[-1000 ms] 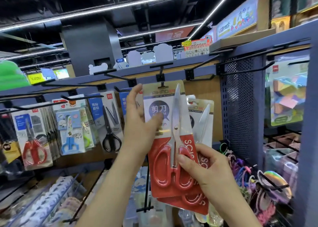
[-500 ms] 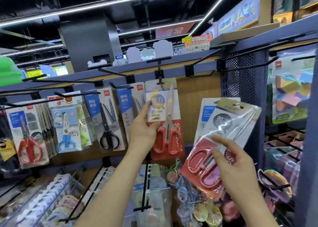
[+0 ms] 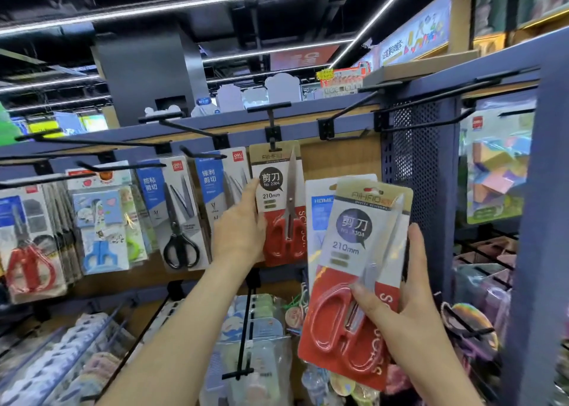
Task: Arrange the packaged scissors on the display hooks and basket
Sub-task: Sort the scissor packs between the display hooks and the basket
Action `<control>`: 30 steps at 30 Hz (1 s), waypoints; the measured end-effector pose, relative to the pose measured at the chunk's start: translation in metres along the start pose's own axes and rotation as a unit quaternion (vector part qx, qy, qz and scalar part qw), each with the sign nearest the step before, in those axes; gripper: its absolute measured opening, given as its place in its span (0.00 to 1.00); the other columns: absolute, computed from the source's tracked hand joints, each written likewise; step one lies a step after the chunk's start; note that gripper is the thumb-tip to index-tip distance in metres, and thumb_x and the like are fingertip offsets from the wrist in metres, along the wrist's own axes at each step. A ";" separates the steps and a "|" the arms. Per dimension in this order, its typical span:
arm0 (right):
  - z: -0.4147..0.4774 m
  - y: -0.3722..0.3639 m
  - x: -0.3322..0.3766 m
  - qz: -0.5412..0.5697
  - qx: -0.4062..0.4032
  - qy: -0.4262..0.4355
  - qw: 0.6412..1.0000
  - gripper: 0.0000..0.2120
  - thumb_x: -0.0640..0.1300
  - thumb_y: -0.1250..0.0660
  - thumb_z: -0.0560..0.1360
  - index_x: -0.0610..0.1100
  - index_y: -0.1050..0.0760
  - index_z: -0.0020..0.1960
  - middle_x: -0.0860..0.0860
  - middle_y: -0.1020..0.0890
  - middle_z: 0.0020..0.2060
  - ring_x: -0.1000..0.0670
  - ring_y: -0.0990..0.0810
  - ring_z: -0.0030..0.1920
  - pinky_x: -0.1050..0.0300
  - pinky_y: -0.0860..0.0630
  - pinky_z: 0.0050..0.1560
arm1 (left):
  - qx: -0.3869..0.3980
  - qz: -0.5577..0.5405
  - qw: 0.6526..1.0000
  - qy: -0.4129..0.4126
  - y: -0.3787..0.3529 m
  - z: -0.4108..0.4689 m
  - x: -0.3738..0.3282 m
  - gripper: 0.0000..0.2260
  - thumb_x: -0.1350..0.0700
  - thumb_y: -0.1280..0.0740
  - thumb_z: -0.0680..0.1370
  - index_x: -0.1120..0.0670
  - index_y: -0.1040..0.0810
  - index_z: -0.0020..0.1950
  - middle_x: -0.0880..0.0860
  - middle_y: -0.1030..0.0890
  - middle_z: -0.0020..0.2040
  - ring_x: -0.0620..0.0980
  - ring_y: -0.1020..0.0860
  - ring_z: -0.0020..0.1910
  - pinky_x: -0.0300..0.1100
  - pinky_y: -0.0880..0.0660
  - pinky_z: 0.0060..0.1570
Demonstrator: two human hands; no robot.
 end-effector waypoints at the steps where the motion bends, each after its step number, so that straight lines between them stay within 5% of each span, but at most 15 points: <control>1: 0.000 -0.003 0.000 0.007 0.014 0.000 1.000 0.48 0.56 0.24 0.64 0.83 0.53 0.67 0.65 0.33 0.73 0.51 0.28 0.70 0.38 0.29 0.68 | -0.032 -0.023 0.999 -0.018 0.015 -0.005 -0.006 0.21 0.55 0.39 0.81 0.45 0.36 0.75 0.51 0.19 0.50 0.53 0.21 0.46 0.46 0.26 0.43; 3: -0.001 -0.012 -0.004 0.018 0.051 -0.011 0.998 0.47 0.51 0.24 0.66 0.78 0.50 0.71 0.61 0.24 0.67 0.52 0.21 0.64 0.41 0.24 0.62 | -0.070 -0.181 0.980 -0.049 0.044 -0.016 -0.022 0.12 0.55 0.37 0.81 0.46 0.24 0.63 0.47 0.20 0.48 0.43 0.24 0.44 0.38 0.28 0.43; 6: -0.004 -0.023 -0.002 0.018 0.078 -0.020 0.997 0.41 0.45 0.26 0.66 0.66 0.42 0.71 0.55 0.14 0.51 0.50 0.14 0.50 0.55 0.18 0.48 | -0.007 -0.348 0.935 -0.073 0.057 -0.018 -0.052 0.05 0.53 0.33 0.79 0.42 0.21 0.52 0.46 0.20 0.49 0.39 0.25 0.44 0.26 0.30 0.43; 9: -0.005 -0.028 0.005 0.031 0.087 -0.010 0.996 0.36 0.43 0.28 0.67 0.64 0.39 0.67 0.52 0.13 0.49 0.49 0.14 0.47 0.60 0.19 0.44 | 0.061 -0.340 0.935 -0.077 0.051 -0.018 -0.062 0.10 0.45 0.28 0.73 0.42 0.20 0.52 0.49 0.22 0.55 0.39 0.24 0.51 0.30 0.27 0.51; 13: -0.006 -0.032 0.003 0.043 0.088 -0.012 0.995 0.36 0.42 0.28 0.69 0.65 0.39 0.68 0.51 0.14 0.51 0.48 0.14 0.49 0.59 0.19 0.45 | 0.045 -0.355 0.932 -0.054 0.052 -0.021 -0.051 0.18 0.48 0.23 0.69 0.42 0.21 0.57 0.45 0.25 0.56 0.41 0.26 0.54 0.43 0.23 0.56; 17: -0.007 -0.034 0.004 0.035 0.078 0.003 0.996 0.37 0.41 0.28 0.70 0.65 0.39 0.70 0.55 0.15 0.52 0.50 0.14 0.51 0.61 0.19 0.46 | -0.073 -0.218 0.966 -0.115 0.078 -0.029 -0.046 0.17 0.44 0.25 0.69 0.44 0.20 0.57 0.45 0.30 0.50 0.42 0.29 0.49 0.34 0.30 0.49; 19: -0.007 -0.035 0.003 0.028 0.078 0.008 0.997 0.38 0.42 0.27 0.70 0.66 0.40 0.71 0.55 0.15 0.54 0.51 0.15 0.52 0.60 0.19 0.49 | -0.044 -0.206 0.969 -0.133 0.076 -0.034 -0.050 0.17 0.42 0.26 0.70 0.44 0.20 0.56 0.43 0.28 0.46 0.40 0.29 0.43 0.29 0.31 0.44; 22: -0.008 -0.040 0.004 0.022 0.086 0.011 0.996 0.37 0.43 0.28 0.71 0.68 0.39 0.70 0.55 0.16 0.56 0.51 0.15 0.53 0.59 0.19 0.51 | 0.011 -0.238 0.967 -0.093 0.068 -0.035 -0.049 0.16 0.43 0.26 0.70 0.44 0.24 0.54 0.45 0.23 0.42 0.42 0.24 0.40 0.37 0.24 0.40; 24: -0.009 -0.043 0.003 0.022 0.095 0.015 0.995 0.35 0.44 0.28 0.70 0.69 0.37 0.68 0.58 0.17 0.57 0.54 0.16 0.55 0.64 0.21 0.50 | 0.061 -0.317 0.946 -0.018 0.061 -0.032 -0.041 0.16 0.48 0.23 0.70 0.47 0.27 0.50 0.48 0.19 0.43 0.45 0.20 0.40 0.40 0.21 0.39; 26: -0.009 -0.046 0.001 0.034 0.101 0.005 0.994 0.33 0.45 0.28 0.69 0.68 0.36 0.66 0.62 0.19 0.58 0.57 0.17 0.56 0.66 0.21 0.50 | 0.127 -0.435 0.890 0.046 0.050 -0.033 -0.038 0.14 0.59 0.23 0.70 0.53 0.25 0.49 0.55 0.15 0.43 0.51 0.16 0.39 0.42 0.18 0.36; 30: -0.007 -0.050 0.000 0.049 0.117 -0.004 0.992 0.24 0.48 0.25 0.70 0.62 0.26 0.63 0.54 0.17 0.58 0.51 0.17 0.56 0.56 0.19 0.53 | 0.093 -0.533 0.838 0.075 0.062 -0.037 -0.033 0.07 0.65 0.26 0.71 0.56 0.18 0.46 0.56 0.15 0.40 0.53 0.16 0.37 0.40 0.19 0.33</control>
Point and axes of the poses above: each hand's wrist, its own z-axis towards the middle knuckle, its own y-axis out of the back of the hand, x = y × z, the point moved 10 cm from there along z, towards the middle knuckle
